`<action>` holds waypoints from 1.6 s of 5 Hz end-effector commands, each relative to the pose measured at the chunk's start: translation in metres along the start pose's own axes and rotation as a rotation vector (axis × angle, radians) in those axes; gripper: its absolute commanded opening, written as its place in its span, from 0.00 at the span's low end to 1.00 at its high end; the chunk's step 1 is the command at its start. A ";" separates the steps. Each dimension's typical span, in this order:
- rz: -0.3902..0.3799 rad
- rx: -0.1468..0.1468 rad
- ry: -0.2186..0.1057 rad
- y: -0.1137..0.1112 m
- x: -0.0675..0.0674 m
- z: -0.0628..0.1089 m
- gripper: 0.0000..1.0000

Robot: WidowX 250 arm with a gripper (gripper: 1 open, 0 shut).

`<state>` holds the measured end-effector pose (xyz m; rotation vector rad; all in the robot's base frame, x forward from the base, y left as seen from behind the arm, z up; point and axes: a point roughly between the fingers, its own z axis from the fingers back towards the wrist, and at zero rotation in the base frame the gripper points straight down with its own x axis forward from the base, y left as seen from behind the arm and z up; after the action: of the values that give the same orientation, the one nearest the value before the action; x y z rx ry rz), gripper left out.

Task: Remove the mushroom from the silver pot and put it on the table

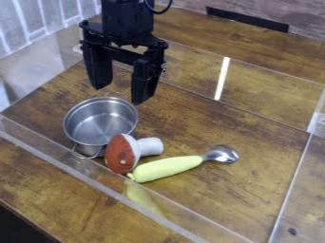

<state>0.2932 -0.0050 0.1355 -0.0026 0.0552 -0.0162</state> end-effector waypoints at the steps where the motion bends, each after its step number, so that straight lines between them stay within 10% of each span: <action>1: -0.026 -0.002 0.010 -0.003 -0.008 -0.015 1.00; 3: -0.184 0.014 -0.050 -0.006 0.023 -0.065 1.00; 5: -0.281 0.030 -0.201 -0.005 0.020 -0.032 1.00; 8: -0.215 0.032 -0.216 0.024 0.027 -0.040 1.00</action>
<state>0.3147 0.0149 0.0839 0.0152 -0.1253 -0.2412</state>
